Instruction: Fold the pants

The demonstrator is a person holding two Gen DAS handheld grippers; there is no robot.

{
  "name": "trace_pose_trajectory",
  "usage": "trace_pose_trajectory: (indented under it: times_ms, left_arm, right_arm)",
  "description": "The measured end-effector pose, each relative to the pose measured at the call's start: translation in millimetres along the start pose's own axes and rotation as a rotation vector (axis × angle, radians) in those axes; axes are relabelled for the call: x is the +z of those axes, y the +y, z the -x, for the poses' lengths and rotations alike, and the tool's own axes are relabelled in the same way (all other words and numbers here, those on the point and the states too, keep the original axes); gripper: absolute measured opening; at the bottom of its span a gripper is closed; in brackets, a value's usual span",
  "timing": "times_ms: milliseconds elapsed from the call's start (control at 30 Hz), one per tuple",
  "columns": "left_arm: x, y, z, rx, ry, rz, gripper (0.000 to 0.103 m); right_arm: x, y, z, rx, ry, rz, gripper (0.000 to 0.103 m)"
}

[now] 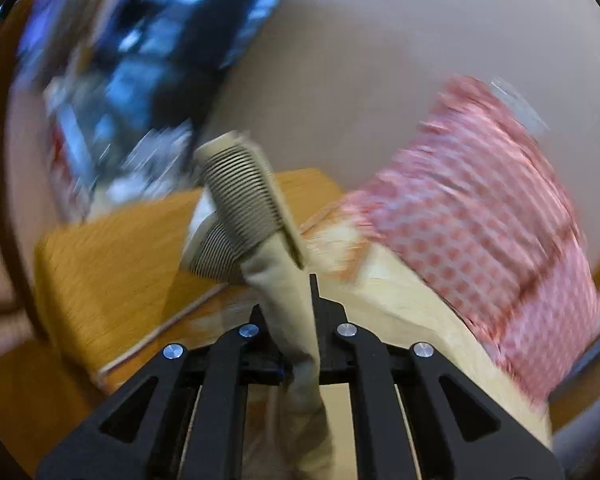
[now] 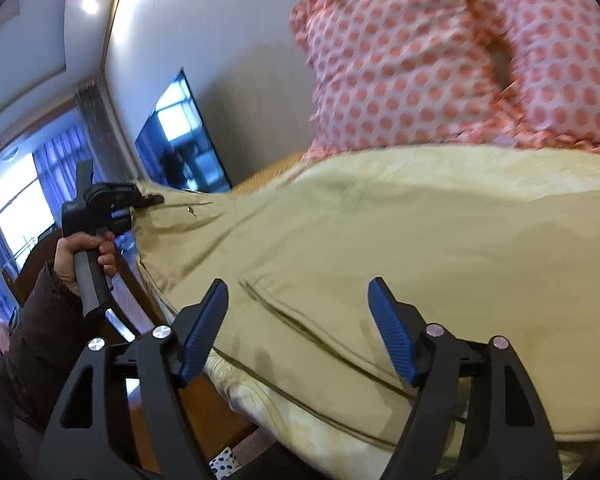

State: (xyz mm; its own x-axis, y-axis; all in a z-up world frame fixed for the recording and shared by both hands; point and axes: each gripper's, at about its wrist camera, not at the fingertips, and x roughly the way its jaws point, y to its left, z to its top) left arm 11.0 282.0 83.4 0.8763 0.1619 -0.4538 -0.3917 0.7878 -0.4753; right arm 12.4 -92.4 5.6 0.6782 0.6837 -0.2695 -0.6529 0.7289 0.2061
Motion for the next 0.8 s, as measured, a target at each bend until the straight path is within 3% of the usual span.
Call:
trace_pose_trajectory:
  times_ms: [100,200,300,367,433,533,600,700,800]
  left_arm:
    - [-4.3,-83.8,13.8,-0.112,-0.016,-0.217,0.006]
    - [-31.4,-168.6,29.0,-0.295,-0.005,-0.402,0.006]
    - [-83.2,-235.5,36.5,-0.492,0.099,-0.53,0.006]
    - [-138.0,-267.2,36.0,-0.585,0.209,-0.641,0.006]
    - [-201.9,-285.6,26.5,-0.605,0.332,-0.776,0.006]
    - [-264.1,-284.6,11.0,-0.601,0.47,-0.878,0.006]
    - [-271.8,-283.2,19.9,-0.572,0.398,-0.93,0.006]
    - [-261.2,-284.7,26.2,-0.576,0.385,-0.887,0.006]
    - [-272.3,-287.5,26.9,-0.555,0.384,-0.939,0.01]
  right_arm:
    - [1.4,-13.2,34.1,-0.05,-0.072,-0.026,0.074]
    - [-0.3,-31.4,67.7,-0.128,-0.136,-0.073,0.074]
    - [-6.9,-52.1,97.2,-0.223,-0.178,-0.123,0.074]
    - [-13.3,-66.3,113.7,-0.285,-0.195,-0.162,0.074]
    - [-19.4,-80.7,125.6,-0.332,-0.202,-0.197,0.074]
    - [-30.1,-101.0,142.4,-0.392,-0.202,-0.259,0.074]
    - [-34.3,-111.6,149.9,-0.419,-0.203,-0.288,0.074]
    - [-36.6,-122.2,155.8,-0.442,-0.216,-0.308,0.074]
    - [-34.1,-124.6,159.5,-0.443,-0.234,-0.308,0.074]
